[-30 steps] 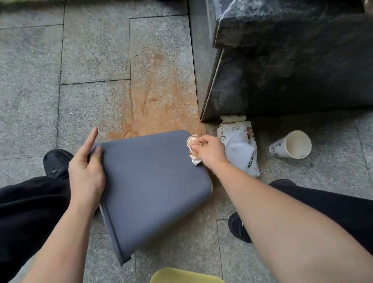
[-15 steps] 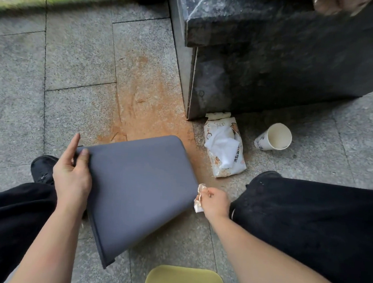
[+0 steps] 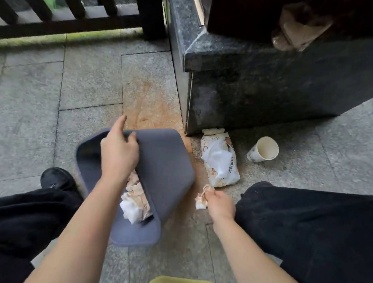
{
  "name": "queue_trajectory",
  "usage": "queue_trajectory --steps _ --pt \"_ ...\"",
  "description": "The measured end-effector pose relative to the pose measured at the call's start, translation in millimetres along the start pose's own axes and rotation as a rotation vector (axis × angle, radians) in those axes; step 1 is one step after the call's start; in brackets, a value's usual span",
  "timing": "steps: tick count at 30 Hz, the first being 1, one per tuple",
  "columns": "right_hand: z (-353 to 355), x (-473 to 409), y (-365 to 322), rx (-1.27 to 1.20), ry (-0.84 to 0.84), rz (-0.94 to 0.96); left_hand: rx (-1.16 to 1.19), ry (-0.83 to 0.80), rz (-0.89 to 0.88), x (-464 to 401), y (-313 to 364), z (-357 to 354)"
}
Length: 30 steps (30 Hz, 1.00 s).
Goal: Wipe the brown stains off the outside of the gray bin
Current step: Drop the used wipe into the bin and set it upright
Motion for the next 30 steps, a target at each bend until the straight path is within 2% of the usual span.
queue_trajectory --steps 4,8,11,13,15,17,18,20,22,24,26,28,30 --pt "33.4 10.5 -49.4 -0.235 0.027 0.161 0.013 -0.191 -0.001 -3.7 38.2 -39.9" --pt "66.7 35.1 -109.4 -0.326 0.067 0.413 0.03 -0.362 -0.174 20.2 50.3 -74.6" --pt "75.3 53.6 -143.4 -0.256 0.072 0.587 -0.198 -0.337 -0.241 37.9 18.4 -77.5" --pt "74.4 62.5 -159.2 -0.197 0.088 0.688 -0.376 -0.326 -0.392 52.2 6.5 -75.5" --pt "70.7 72.2 -179.6 -0.144 0.13 0.804 -0.409 -0.246 -0.606 67.9 10.1 -66.4" --pt "60.2 76.8 -203.4 -0.083 0.152 0.892 -0.346 -0.084 -0.624 67.0 7.7 -47.7" --pt "49.8 74.4 -214.5 -0.016 0.115 0.901 -0.324 -0.018 -0.528 61.5 -0.5 -37.9" --pt "22.2 62.6 -225.3 0.151 -0.07 0.82 -0.214 0.001 -0.147 48.0 -36.5 -24.5" --pt "12.3 54.1 -222.7 0.226 -0.147 0.743 0.072 -0.141 0.337 49.2 -75.8 -31.2" --pt "26.2 46.7 -217.0 0.159 -0.067 0.724 0.444 -0.344 0.726 66.6 -84.6 -57.4" --pt "37.3 43.0 -208.9 0.115 -0.023 0.697 0.669 -0.436 0.864 74.8 -75.0 -77.4" --pt "35.2 40.5 -201.7 0.154 -0.055 0.651 0.743 -0.383 0.89 73.5 -67.8 -78.5" --pt "24.3 42.2 -204.3 0.241 -0.089 0.675 0.771 -0.306 0.84 65.7 -63.7 -69.9"
Point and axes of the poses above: each hand's wrist, its own x-axis away from the middle knuckle, its own z-axis out of the back of the hand, y = z × x, the point moved 9 cm from there along -x, towards the middle knuckle
